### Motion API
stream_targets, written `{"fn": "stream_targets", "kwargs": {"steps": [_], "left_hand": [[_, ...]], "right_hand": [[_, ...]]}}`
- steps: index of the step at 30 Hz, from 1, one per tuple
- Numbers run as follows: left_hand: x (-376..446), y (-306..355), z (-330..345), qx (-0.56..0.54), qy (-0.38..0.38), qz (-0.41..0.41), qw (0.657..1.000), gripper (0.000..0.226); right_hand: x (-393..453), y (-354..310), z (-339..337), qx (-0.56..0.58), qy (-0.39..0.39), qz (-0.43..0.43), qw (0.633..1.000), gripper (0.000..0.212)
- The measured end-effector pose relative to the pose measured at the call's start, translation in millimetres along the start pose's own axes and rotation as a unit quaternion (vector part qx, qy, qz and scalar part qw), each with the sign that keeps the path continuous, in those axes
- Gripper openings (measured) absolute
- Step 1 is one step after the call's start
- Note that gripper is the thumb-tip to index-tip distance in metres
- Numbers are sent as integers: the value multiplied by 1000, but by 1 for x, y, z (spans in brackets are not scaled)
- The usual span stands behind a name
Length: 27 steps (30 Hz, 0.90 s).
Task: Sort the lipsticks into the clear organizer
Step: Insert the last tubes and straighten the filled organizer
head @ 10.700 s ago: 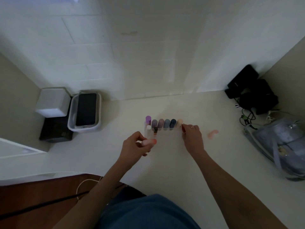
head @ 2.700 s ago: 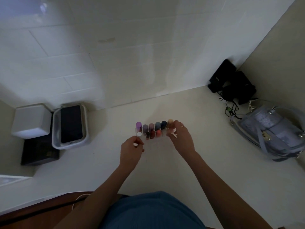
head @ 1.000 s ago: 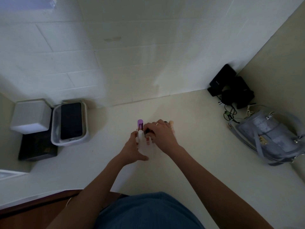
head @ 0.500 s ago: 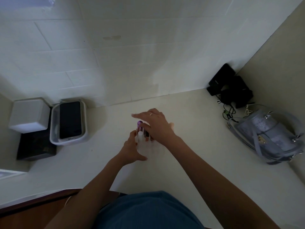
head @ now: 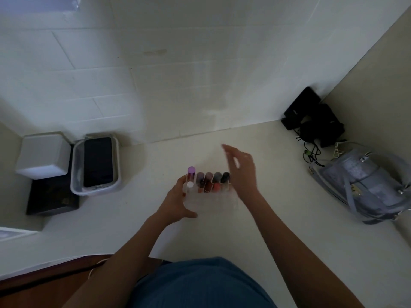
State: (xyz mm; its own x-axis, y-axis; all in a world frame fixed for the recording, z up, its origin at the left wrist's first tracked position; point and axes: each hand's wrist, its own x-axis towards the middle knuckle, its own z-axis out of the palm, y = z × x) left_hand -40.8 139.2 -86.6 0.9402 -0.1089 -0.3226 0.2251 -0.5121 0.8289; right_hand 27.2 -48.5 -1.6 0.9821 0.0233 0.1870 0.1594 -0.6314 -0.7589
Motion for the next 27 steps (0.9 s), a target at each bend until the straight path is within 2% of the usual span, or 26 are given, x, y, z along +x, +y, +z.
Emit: {"fn": "stream_targets", "kwargs": {"steps": [2,4,5,7,14,27], "left_hand": [[-2,-2,1,-11,18,6,1000,120],[-2,-3,2,-24,25,8,999,120],[-2,-3,2,-26,23,7,999,121],[-1,-2,1,-25,16,6,1000,120],[-1,0,0,-28,11,7,1000,118],[-2,2,0,-22,12,-2,1000,119]], "right_hand": [[-8,20,-18,53,-2,81,995,28],[-14,32,-28,71,-78,127,986,27],[-16,35,-29,68,-112,128,983,26],[-19,38,-29,67,-132,125,981,23],[-14,38,-25,76,-92,130,984,12],[-11,39,-29,52,-147,97,983,23]]}}
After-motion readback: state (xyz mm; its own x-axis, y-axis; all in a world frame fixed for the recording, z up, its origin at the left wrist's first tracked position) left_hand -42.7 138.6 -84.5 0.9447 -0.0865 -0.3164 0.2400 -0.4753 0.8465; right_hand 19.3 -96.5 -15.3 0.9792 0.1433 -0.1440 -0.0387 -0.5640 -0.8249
